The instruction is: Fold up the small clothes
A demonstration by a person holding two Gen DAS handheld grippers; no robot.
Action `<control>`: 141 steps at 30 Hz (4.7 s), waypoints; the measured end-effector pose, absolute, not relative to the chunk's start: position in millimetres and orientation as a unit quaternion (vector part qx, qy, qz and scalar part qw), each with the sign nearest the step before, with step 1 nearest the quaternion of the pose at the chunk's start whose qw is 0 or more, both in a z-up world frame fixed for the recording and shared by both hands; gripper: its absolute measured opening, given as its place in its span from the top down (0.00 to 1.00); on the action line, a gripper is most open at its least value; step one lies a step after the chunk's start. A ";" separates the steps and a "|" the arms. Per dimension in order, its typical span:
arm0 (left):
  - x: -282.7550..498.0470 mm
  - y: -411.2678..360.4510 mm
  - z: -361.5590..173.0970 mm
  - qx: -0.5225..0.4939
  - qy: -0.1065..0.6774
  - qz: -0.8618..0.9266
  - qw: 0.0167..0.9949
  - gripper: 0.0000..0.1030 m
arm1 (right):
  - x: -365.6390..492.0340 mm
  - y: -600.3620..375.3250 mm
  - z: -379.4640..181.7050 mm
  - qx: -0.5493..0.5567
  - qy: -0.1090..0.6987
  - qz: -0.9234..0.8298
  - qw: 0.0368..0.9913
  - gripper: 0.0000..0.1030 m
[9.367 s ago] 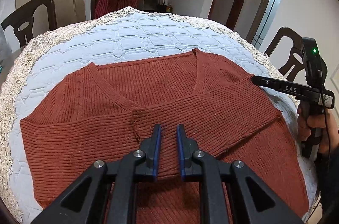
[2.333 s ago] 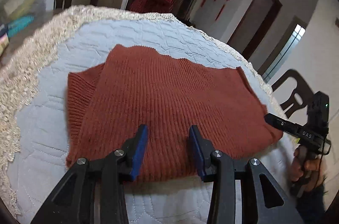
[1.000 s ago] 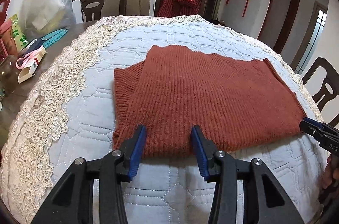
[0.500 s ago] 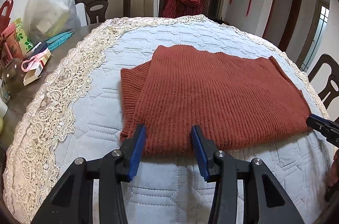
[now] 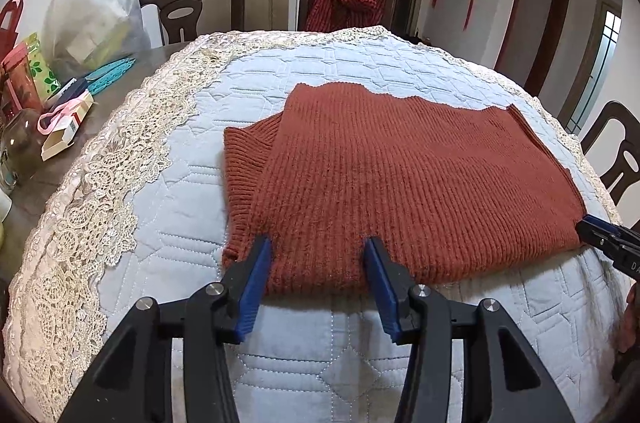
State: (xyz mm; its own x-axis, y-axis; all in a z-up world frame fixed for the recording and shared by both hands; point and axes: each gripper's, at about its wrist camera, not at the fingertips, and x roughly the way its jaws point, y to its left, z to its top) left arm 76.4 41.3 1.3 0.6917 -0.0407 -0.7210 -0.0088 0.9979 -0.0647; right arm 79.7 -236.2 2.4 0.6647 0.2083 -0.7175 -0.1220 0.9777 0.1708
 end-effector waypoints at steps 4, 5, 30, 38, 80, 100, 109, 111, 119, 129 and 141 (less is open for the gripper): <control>75.6 38.1 3.0 -0.022 0.391 -0.005 0.920 0.49 | 82.1 -238.3 3.5 0.062 0.403 0.097 0.908 0.57; 74.7 38.1 4.0 -0.022 0.390 -0.005 0.921 0.49 | 81.8 -238.5 3.6 0.063 0.404 0.098 0.907 0.57; 36.2 59.8 -2.2 -0.079 0.393 -0.016 0.916 0.44 | 44.5 -242.9 -3.6 0.182 0.415 0.147 0.879 0.49; 50.5 77.4 -2.6 -0.139 0.390 -0.028 0.910 0.42 | 60.6 -243.6 -6.9 0.197 0.422 0.153 0.872 0.49; 82.6 87.0 -8.6 -0.221 0.396 -0.042 0.890 0.66 | 92.2 -270.4 -8.1 0.276 0.399 0.120 0.866 0.68; 5.1 78.0 7.0 -0.205 0.390 -0.093 0.893 0.84 | 17.9 -288.5 -2.9 0.301 0.413 0.144 0.847 0.86; -33.3 74.5 -7.7 -0.214 0.404 -0.093 0.885 0.83 | -23.3 -295.4 -19.3 0.306 0.431 0.135 0.838 0.86; -33.4 75.0 -10.0 -0.213 0.404 -0.091 0.885 0.83 | -21.9 -298.0 -24.3 0.315 0.430 0.138 0.835 0.86; -35.8 71.8 -7.3 -0.193 0.402 -0.083 0.891 0.78 | -21.8 -292.2 -21.8 0.285 0.431 0.143 0.844 0.85; -54.2 88.1 30.5 -0.155 0.354 -0.048 0.921 0.70 | -52.4 -285.1 38.2 0.183 0.344 0.119 0.913 0.72; -24.9 47.5 9.2 -0.105 0.379 -0.076 0.916 0.66 | -16.2 -228.0 7.4 0.103 0.371 0.148 0.911 0.62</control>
State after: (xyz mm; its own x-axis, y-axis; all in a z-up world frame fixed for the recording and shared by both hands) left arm -24.9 47.5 9.2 0.7018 -0.2191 -0.6778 0.0607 0.9664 -0.2496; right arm -16.2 -228.0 7.4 0.6805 0.3462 -0.6458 -0.1939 0.9350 0.2969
